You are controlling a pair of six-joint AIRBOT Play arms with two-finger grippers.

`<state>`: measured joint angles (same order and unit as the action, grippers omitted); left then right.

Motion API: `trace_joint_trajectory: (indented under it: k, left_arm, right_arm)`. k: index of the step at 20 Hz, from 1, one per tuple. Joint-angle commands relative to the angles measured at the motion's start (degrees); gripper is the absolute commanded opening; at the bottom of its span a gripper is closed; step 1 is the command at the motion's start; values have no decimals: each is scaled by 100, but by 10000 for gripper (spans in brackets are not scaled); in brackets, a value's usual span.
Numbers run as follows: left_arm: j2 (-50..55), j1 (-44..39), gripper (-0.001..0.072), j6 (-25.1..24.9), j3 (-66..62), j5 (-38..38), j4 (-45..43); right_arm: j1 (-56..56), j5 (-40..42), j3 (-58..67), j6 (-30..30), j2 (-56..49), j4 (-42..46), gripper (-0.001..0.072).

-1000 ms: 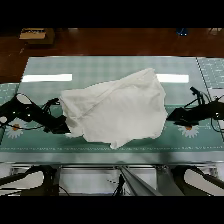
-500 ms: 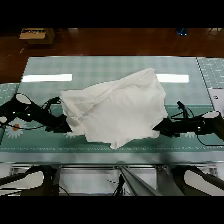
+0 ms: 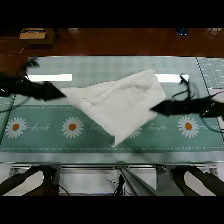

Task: Fold the shirts.

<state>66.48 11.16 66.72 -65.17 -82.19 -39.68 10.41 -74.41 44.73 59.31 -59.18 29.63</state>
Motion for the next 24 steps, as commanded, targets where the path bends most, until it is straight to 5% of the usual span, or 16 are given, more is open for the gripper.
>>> trace_joint_trajectory:
  k: [1, 6, 8, 10, 14, 19, 21, 24]
  left_arm:
    - [-942, 278, 29, -22, -1797, 629, 802]
    - [-2188, 358, 29, -7, -3453, 2173, 688]
    - [-2638, 358, 28, 26, -3713, 2437, -17]
    - [-3053, 358, 28, 671, -3801, 2435, -1084]
    - [-3462, 356, 29, 1620, -3801, 1086, -1974]
    - [-3383, 358, 29, 1718, -3641, -1274, -1882]
    - [-3342, 356, 29, 1751, -3220, -1434, -1882]
    - [-3163, 354, 29, 1755, -2044, -1270, -1746]
  right_arm:
    - [575, 348, 1759, 33, 1067, -1038, 22]
    - [1095, 1375, 4411, 1174, 1773, -317, 21]
    - [1091, 1360, 5370, 1609, 1773, 426, 21]
    - [1091, 1259, 6100, 2199, 1775, 1279, 21]
    - [1091, 33, 6623, 2833, 1775, 1755, 21]
    - [1091, -2291, 6620, 2911, 1633, 2804, 20]
    - [1091, -3202, 6620, 2702, 1303, 3383, 21]
    - [1088, -3178, 6408, 2621, 608, 3469, 20]
